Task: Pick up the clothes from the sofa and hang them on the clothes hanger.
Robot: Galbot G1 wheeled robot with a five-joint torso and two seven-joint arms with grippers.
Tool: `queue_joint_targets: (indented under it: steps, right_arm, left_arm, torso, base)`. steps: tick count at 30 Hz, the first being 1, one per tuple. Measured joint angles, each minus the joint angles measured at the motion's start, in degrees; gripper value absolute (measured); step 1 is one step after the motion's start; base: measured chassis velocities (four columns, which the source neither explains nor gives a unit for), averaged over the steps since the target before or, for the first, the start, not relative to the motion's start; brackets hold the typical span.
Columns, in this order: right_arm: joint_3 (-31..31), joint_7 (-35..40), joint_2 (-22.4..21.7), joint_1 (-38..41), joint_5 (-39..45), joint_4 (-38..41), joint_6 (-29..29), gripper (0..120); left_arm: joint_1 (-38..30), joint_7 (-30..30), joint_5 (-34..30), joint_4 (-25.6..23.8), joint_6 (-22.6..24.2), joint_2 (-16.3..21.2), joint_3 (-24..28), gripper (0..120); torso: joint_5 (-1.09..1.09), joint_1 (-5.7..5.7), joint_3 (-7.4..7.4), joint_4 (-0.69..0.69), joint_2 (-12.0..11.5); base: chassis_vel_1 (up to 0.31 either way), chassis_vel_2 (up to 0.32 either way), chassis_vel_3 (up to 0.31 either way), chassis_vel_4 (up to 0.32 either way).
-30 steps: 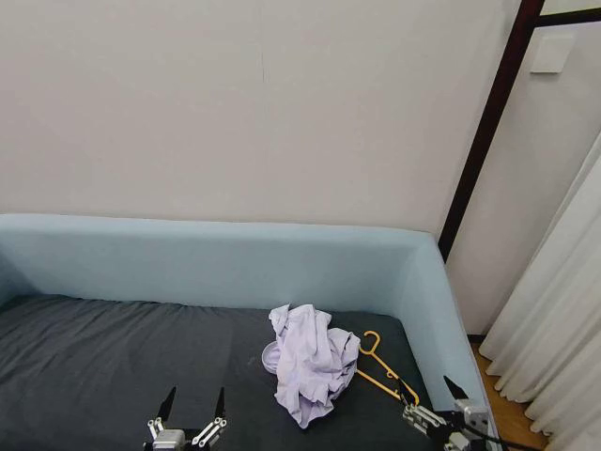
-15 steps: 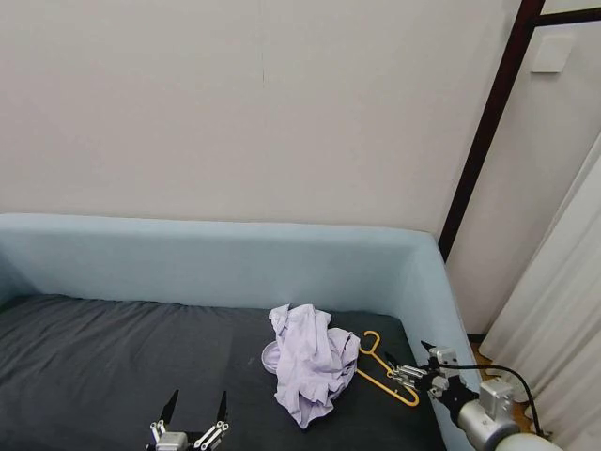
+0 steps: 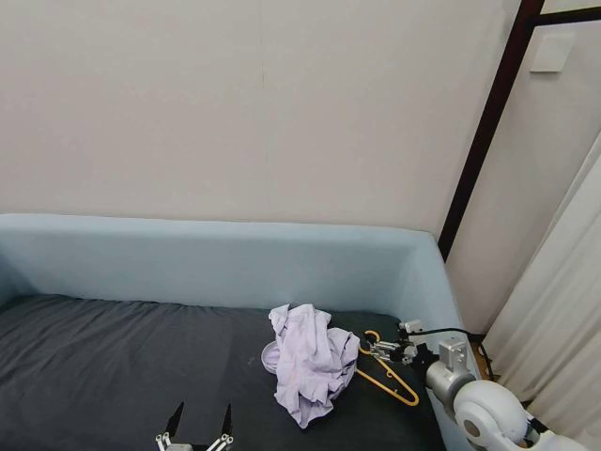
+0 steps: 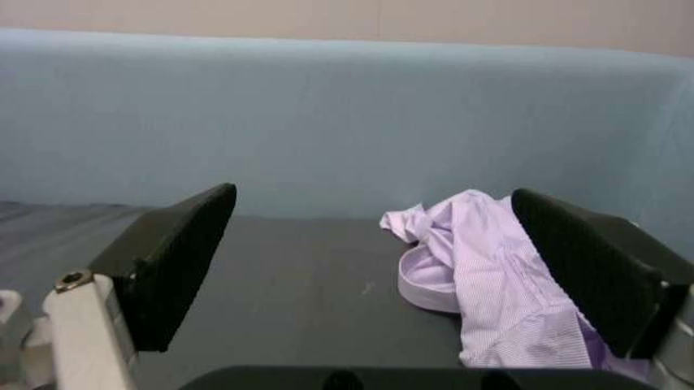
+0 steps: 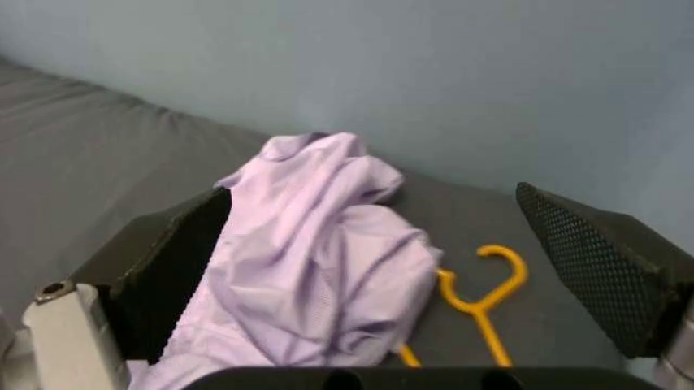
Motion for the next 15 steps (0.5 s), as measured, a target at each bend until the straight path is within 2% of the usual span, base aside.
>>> queue_joint_targets:
  steps: [5, 6, 9, 15]
  right_arm:
    - [-10.4, 0.2, 7.6, 10.7, -2.3, -8.4, -1.1, 100]
    - [-10.4, 0.2, 7.6, 10.7, -2.3, -8.4, -1.1, 100]
    - [-15.1, 0.2, 11.9, 14.6, -3.5, -13.7, -1.9, 100]
    - [-21.0, -1.5, 16.9, 18.0, -6.9, -21.3, -2.2, 100]
  left_arm:
    - [0.7, -0.1, 0.3, -0.7, -0.2, -0.5, -1.3, 100]
    - [0.7, -0.1, 0.3, -0.7, -0.2, -0.5, -1.3, 100]
    - [0.8, -0.3, 0.4, -0.8, -0.4, -0.9, -2.0, 100]
    - [0.8, -0.7, 1.2, -0.4, -1.0, -2.5, -2.4, 100]
  torso:
    - [0.01, 0.00, 0.01, 0.05, 0.0]
    - [0.01, 0.00, 0.01, 0.05, 0.0]
    - [-0.01, 0.00, 0.01, 0.01, 0.0]
    - [0.00, 0.00, 0.01, 0.01, 0.0]
  base:
    - [0.000, 0.000, 0.000, 0.000]
    - [0.000, 0.000, 0.000, 0.000]
    - [0.000, 0.000, 0.000, 0.000]
    - [0.000, 0.000, 0.000, 0.000]
